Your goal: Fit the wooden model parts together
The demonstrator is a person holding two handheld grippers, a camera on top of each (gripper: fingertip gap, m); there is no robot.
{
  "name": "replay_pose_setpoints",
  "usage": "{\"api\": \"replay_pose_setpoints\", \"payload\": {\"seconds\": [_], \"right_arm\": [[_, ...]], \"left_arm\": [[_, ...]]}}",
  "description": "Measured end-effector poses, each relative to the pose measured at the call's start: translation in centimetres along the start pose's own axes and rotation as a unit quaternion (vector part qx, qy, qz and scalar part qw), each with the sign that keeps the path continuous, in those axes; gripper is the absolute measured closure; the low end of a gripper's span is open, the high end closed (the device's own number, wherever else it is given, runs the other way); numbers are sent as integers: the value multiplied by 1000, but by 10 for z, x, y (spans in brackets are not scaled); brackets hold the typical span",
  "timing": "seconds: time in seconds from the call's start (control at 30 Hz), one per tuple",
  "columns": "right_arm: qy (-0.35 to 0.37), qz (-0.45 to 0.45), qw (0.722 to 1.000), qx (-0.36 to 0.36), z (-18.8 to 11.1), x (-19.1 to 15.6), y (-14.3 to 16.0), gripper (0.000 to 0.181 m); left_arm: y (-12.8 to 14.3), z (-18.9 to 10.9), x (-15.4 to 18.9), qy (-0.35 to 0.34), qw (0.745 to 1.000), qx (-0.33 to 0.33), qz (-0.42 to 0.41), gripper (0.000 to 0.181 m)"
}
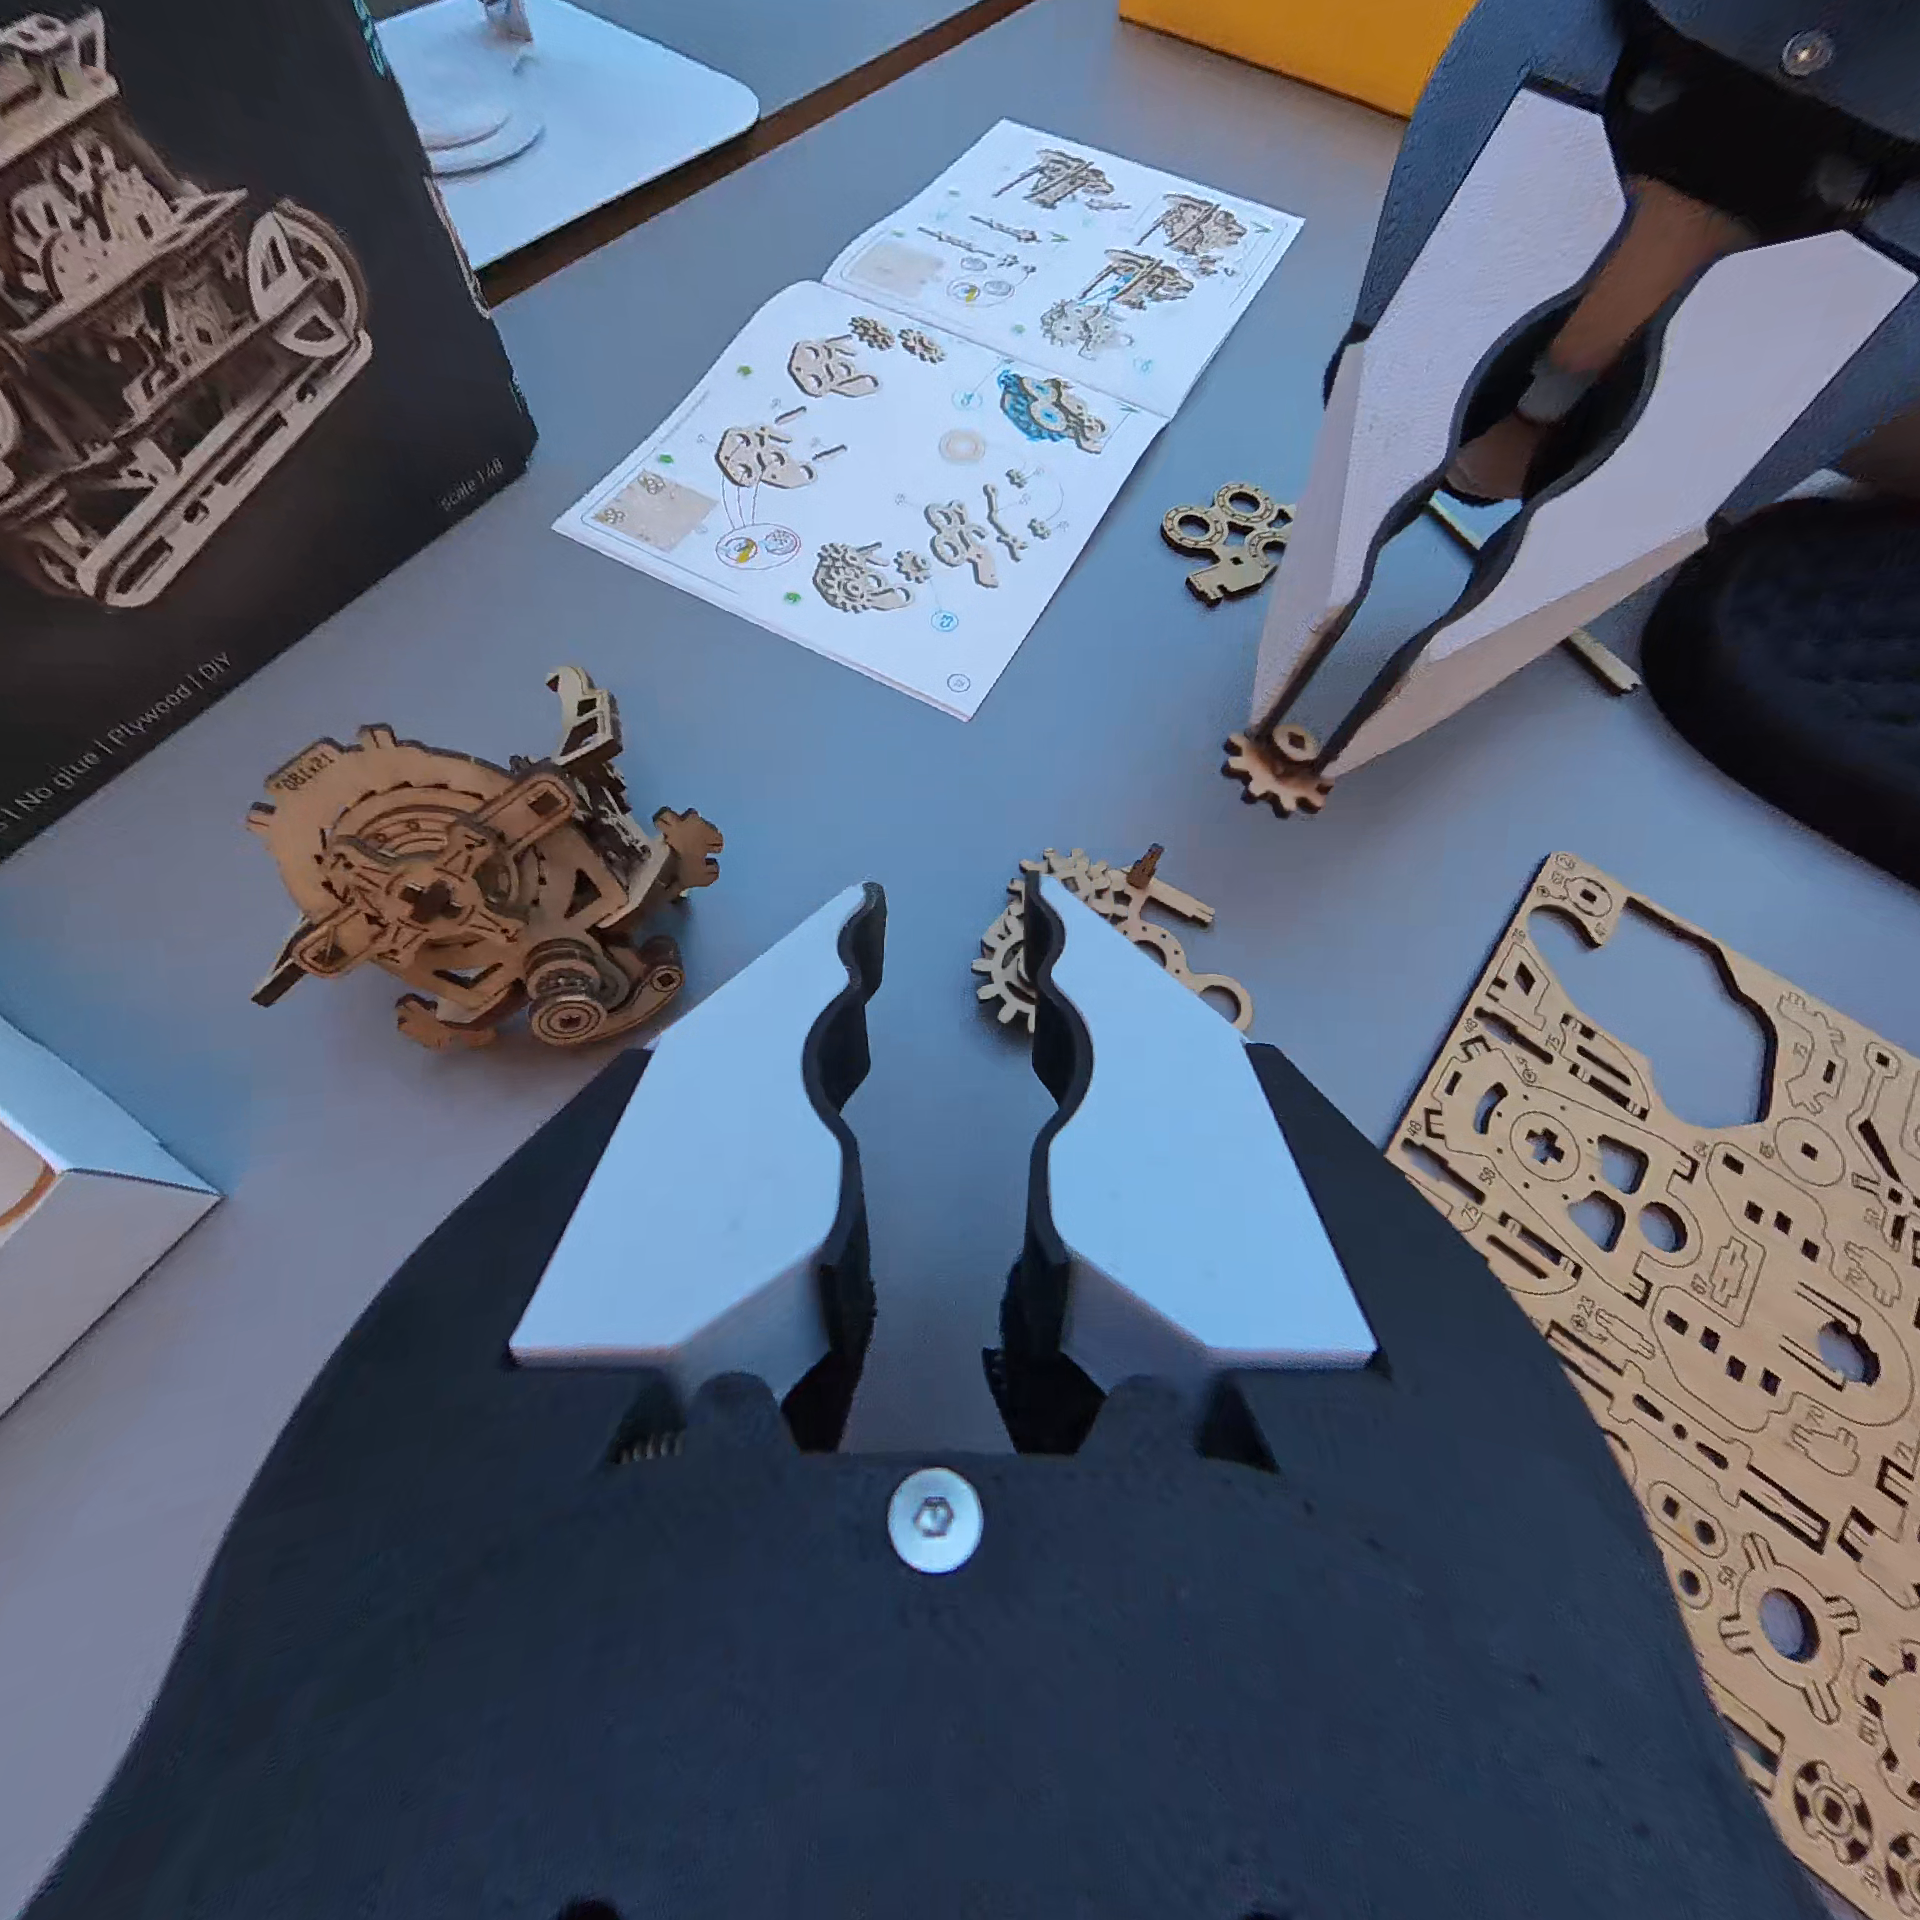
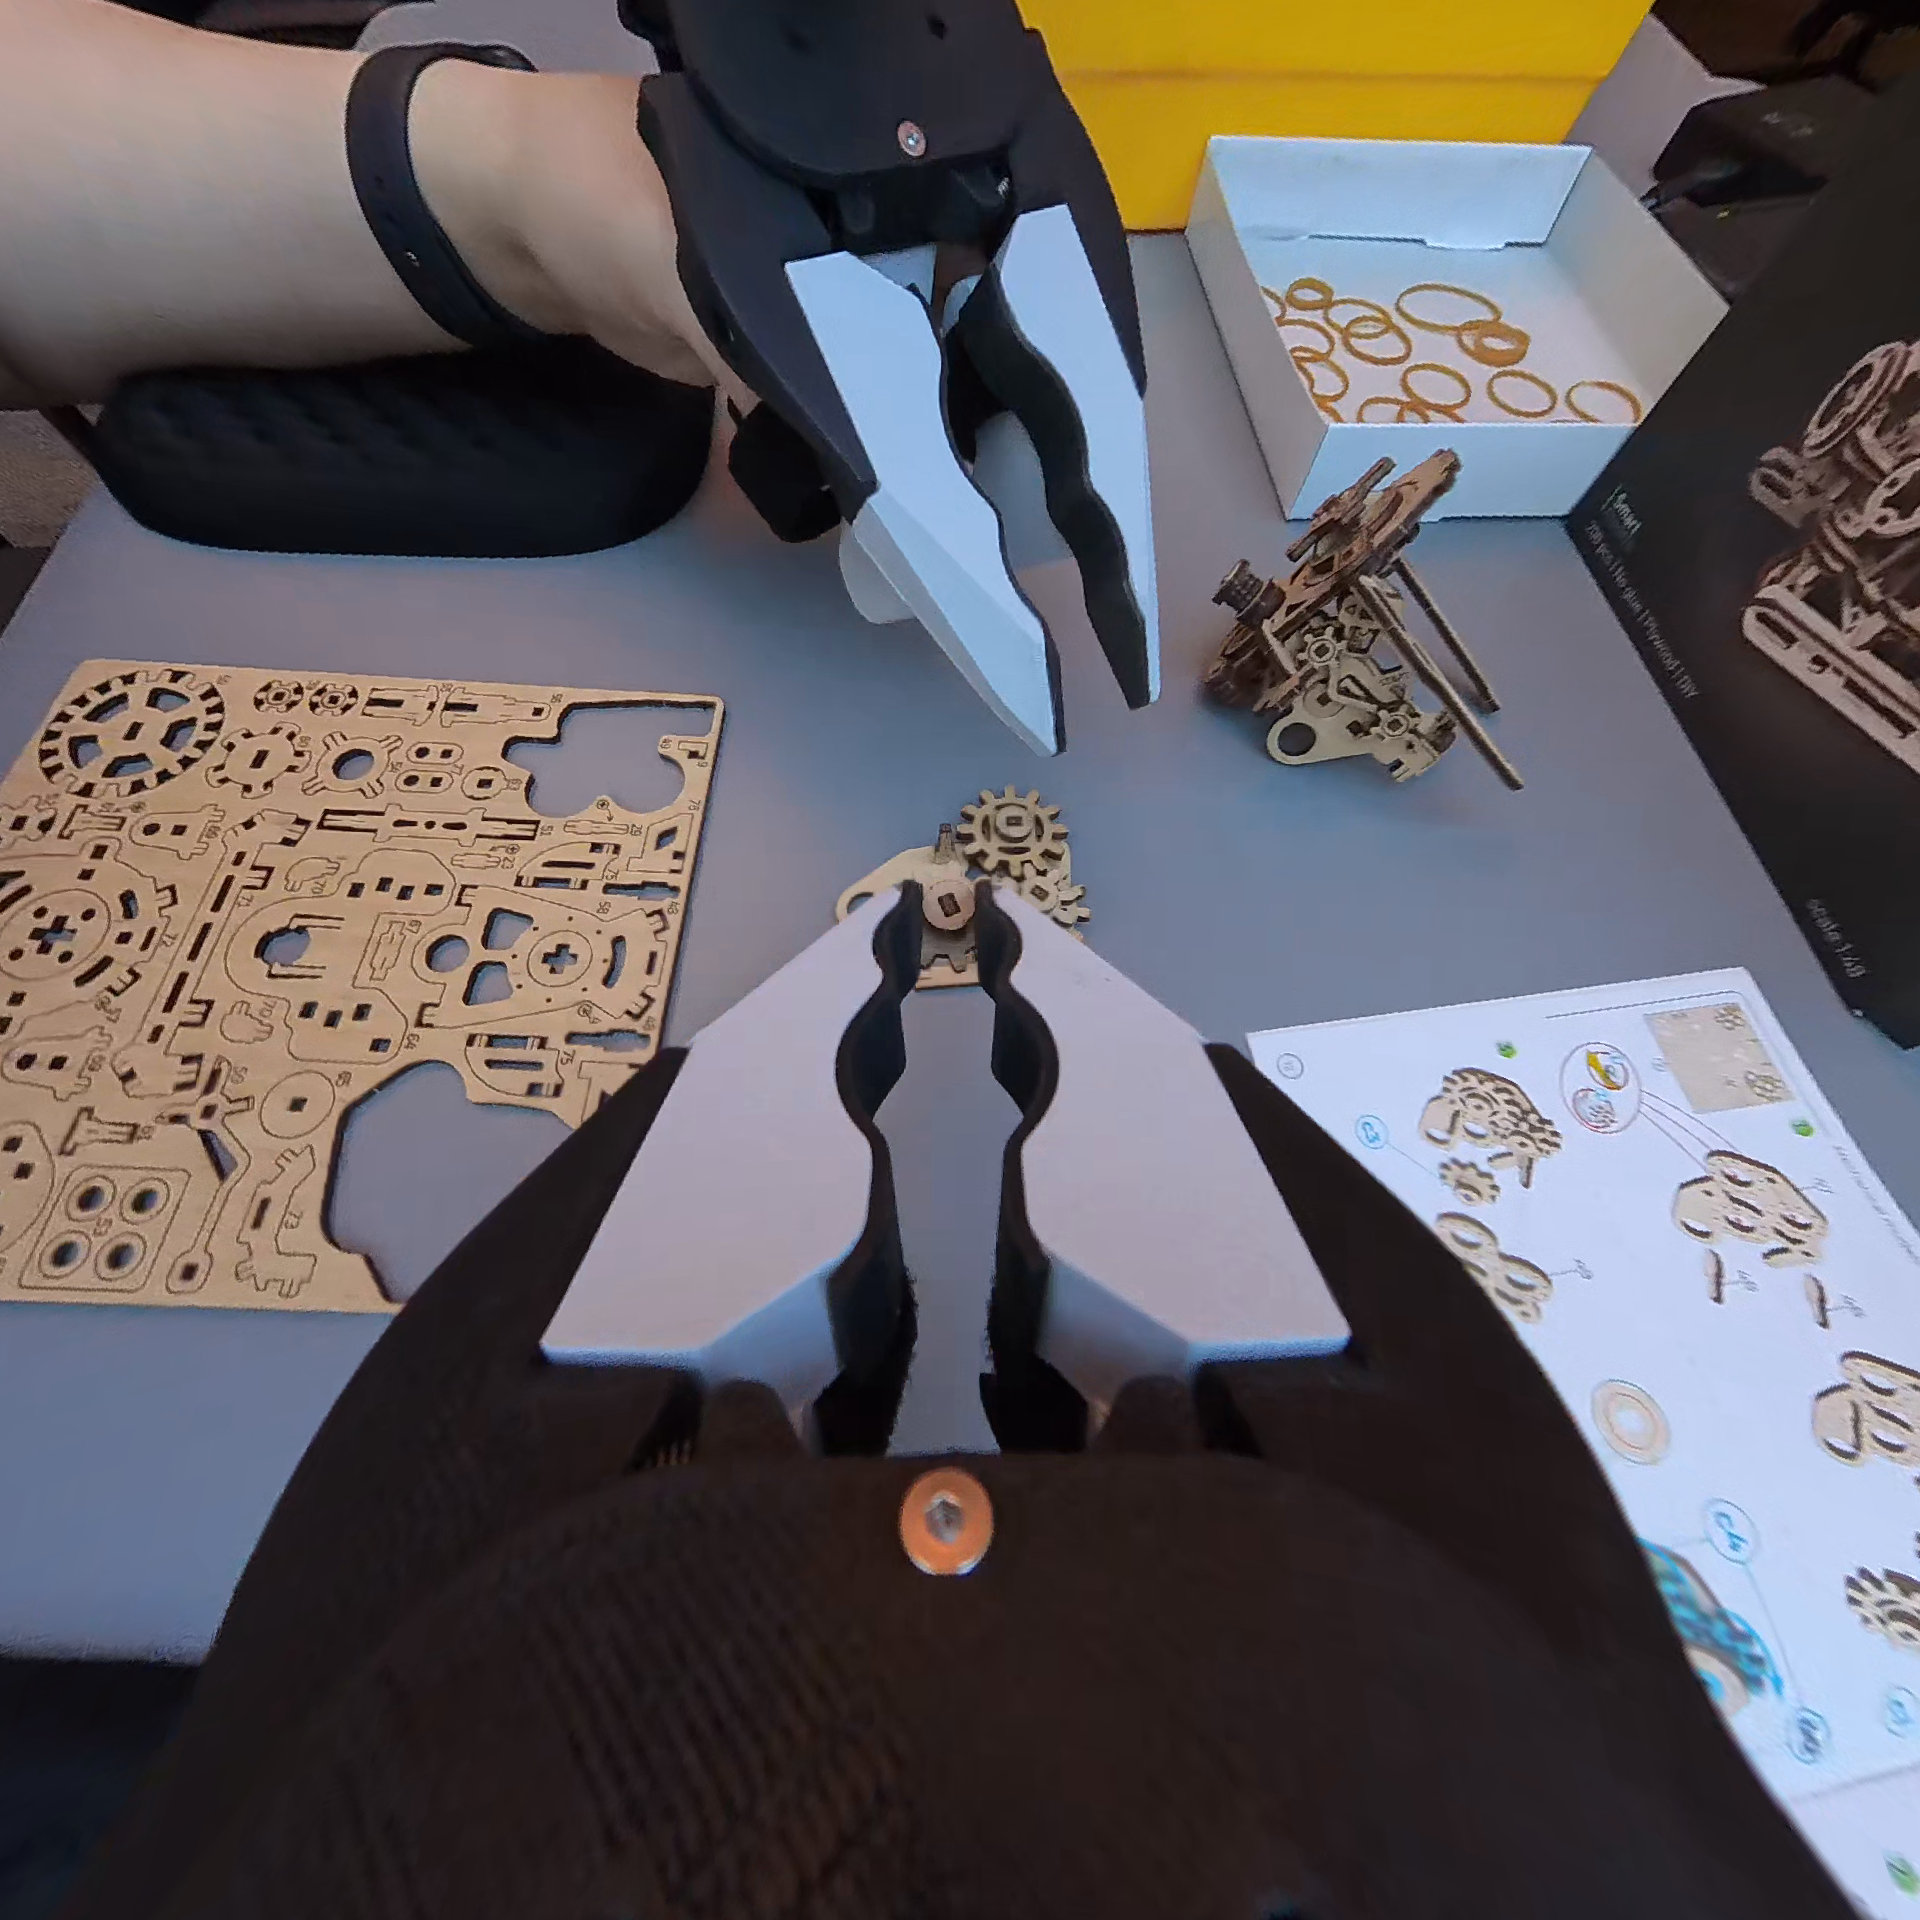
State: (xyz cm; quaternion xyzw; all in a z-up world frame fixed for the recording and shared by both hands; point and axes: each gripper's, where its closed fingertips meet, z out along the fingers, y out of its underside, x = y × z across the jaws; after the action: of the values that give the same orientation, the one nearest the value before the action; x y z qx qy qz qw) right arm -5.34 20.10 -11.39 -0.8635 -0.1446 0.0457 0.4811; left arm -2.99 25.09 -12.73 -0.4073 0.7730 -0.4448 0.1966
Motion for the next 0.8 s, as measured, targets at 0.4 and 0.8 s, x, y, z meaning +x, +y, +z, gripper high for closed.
{"api": "replay_pose_setpoints", "payload": {"seconds": [0.4, 0.8], "right_arm": [[-27, 20, 999, -25, 28, -2, 5, 173], [-70, 20, 995, -64, 42, -5, 21, 173]], "left_arm": [[18, 21, -1, 12, 999, -41, -26, 151], [25, 20, 12, 43, 997, -61, -26, 173]]}}
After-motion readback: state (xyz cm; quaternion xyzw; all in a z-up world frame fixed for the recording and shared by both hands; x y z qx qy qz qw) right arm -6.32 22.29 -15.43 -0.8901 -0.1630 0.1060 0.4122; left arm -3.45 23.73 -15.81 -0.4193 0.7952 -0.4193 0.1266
